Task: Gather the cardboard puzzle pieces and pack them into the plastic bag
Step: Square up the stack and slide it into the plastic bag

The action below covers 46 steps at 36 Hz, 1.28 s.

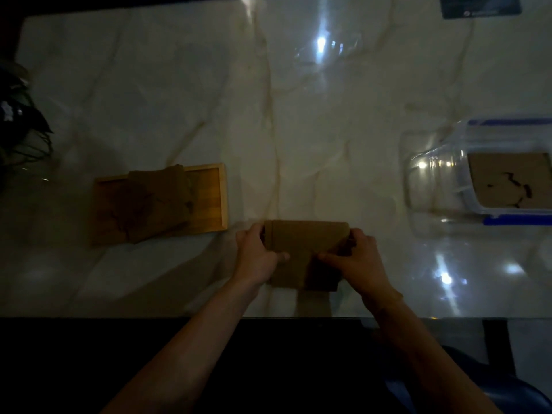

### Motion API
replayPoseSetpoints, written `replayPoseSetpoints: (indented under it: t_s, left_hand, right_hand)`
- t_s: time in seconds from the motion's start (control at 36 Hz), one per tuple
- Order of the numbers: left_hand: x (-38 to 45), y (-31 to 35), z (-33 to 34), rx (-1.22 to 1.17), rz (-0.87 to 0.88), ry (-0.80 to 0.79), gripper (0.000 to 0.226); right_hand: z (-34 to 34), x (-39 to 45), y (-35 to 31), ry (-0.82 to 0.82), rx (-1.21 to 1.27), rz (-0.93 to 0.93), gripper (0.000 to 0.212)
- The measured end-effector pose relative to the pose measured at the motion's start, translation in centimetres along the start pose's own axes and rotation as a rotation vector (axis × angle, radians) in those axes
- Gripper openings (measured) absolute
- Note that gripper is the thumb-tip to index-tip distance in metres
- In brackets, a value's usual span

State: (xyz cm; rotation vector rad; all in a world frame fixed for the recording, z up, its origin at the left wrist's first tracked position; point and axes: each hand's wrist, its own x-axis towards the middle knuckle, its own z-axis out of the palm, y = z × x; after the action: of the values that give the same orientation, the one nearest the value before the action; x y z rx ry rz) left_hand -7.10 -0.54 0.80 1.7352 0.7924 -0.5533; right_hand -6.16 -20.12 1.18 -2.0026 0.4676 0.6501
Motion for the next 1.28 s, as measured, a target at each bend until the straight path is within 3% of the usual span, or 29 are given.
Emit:
replayPoseSetpoints:
  t_s: [0.14, 0.28, 0.44, 0.69, 0.92, 0.97, 1.03, 1.14, 1.28]
  left_hand:
    - [-1.4, 0.7, -0.1, 0.124, 0.260, 0.069, 0.051]
    - [-2.2, 1.3, -0.4, 0.234, 0.450, 0.184, 0.055]
    - [-2.6, 1.2, -0.4, 0.164, 0.606, 0.233, 0.055]
    - [-2.0, -0.6, 0.4, 0.180, 0.601, 0.225, 0.054]
    - [-1.8, -0.2, 0.0, 0.198, 0.634, 0.215, 0.050]
    - [-2.3, 0.1, -0.3, 0.233, 0.641, 0.226, 0.063]
    - [-3.1, 0.6, -0.7, 0.317, 0.732, 0.287, 0.080]
    - [-5.3, 2.0, -0.7, 0.638, 1.105, 0.395, 0.081]
    - [-7.5, 2.0, 2.0, 0.837, 1.182, 0.380, 0.084]
  right_hand:
    - [-0.4, -1.4, -0.6, 0.021, 0.116, -0.150, 0.043]
    - [-0.9, -2.2, -1.3, 0.085, 0.090, -0.323, 0.034]
    - [-1.2, -2.4, -2.3, 0.095, 0.155, -0.470, 0.029]
    - [-0.8, -1.5, -1.0, 0.037, 0.167, -0.416, 0.023]
    - [-1.0, -1.1, -0.7, 0.025, 0.143, -0.425, 0.032]
    - [-1.1, -1.1, -0.7, 0.018, 0.128, -0.427, 0.032]
    - [-1.1, -0.9, -0.6, 0.022, 0.086, -0.432, 0.034]
    - [-1.1, -0.9, -0.5, 0.037, 0.076, -0.444, 0.030]
    - [-1.1, -1.0, -0.3, 0.032, 0.081, -0.490, 0.026]
